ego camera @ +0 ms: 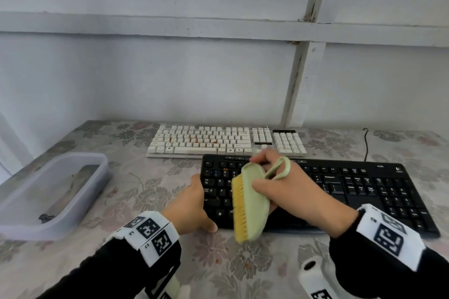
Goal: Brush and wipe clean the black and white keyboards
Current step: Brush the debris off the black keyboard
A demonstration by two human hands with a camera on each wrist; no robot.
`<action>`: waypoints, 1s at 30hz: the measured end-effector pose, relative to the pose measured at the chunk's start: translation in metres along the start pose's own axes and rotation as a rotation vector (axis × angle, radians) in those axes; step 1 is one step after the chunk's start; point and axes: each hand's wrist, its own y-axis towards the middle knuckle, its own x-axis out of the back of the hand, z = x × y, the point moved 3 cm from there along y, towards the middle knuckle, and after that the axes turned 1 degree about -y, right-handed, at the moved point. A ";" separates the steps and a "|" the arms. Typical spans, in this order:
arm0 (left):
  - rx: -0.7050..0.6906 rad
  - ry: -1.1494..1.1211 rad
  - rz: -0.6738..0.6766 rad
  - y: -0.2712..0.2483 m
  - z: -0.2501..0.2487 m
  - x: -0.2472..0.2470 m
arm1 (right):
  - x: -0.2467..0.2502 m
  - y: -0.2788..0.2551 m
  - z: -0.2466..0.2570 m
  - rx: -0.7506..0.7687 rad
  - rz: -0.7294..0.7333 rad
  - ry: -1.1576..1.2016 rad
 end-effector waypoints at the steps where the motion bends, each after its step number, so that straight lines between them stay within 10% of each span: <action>1: 0.001 0.001 0.001 0.000 0.000 0.000 | 0.004 0.004 0.005 0.024 -0.055 0.016; 30: -0.009 -0.008 -0.004 0.001 0.001 0.001 | -0.018 0.018 0.004 0.081 0.003 -0.095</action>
